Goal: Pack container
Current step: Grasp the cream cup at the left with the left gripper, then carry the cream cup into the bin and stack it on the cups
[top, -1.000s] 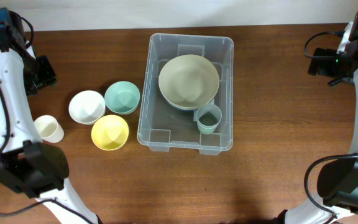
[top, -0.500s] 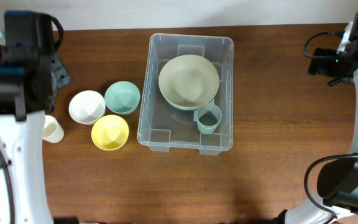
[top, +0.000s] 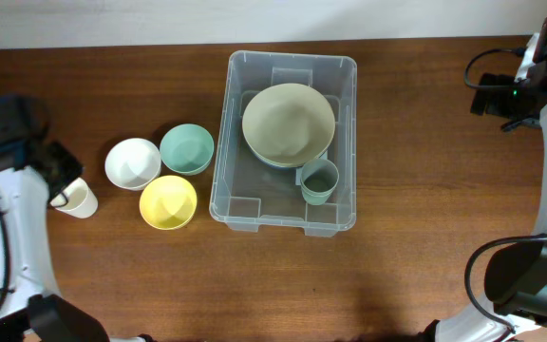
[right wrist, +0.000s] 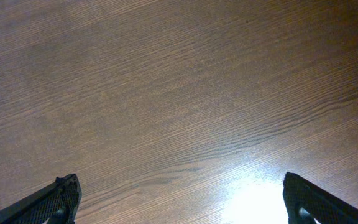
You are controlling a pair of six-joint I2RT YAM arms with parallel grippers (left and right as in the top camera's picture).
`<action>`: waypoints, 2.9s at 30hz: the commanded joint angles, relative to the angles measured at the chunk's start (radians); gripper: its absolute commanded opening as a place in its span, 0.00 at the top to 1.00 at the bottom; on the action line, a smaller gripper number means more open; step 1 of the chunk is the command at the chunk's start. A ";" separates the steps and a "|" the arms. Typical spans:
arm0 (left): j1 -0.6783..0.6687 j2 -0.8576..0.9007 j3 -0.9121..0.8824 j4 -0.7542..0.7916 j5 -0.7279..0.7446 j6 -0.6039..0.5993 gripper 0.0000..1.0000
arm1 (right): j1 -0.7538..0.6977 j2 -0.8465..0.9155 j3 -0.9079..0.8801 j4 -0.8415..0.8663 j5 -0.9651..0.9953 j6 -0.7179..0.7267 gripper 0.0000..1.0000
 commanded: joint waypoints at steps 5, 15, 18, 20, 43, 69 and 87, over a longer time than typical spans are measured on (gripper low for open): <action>0.045 -0.009 -0.076 0.121 0.164 0.102 0.53 | -0.005 -0.013 0.014 0.000 -0.006 0.011 0.01; 0.045 0.163 -0.121 0.222 0.161 0.108 0.53 | -0.005 -0.013 0.014 0.000 -0.005 0.011 0.01; 0.045 0.202 -0.121 0.222 0.161 0.108 0.53 | -0.005 -0.013 0.014 0.000 -0.006 0.011 0.01; 0.045 0.226 -0.121 0.230 0.161 0.108 0.53 | -0.005 -0.013 0.014 0.000 -0.005 0.011 0.01; -0.107 0.095 0.239 -0.019 0.303 0.148 1.00 | -0.005 -0.013 0.014 0.000 -0.005 0.011 0.01; -1.067 0.048 0.251 0.071 0.293 0.198 0.99 | -0.005 -0.013 0.014 0.000 -0.006 0.011 0.01; -1.180 0.192 0.251 0.150 0.277 0.236 0.99 | -0.005 -0.013 0.014 0.000 -0.006 0.011 0.01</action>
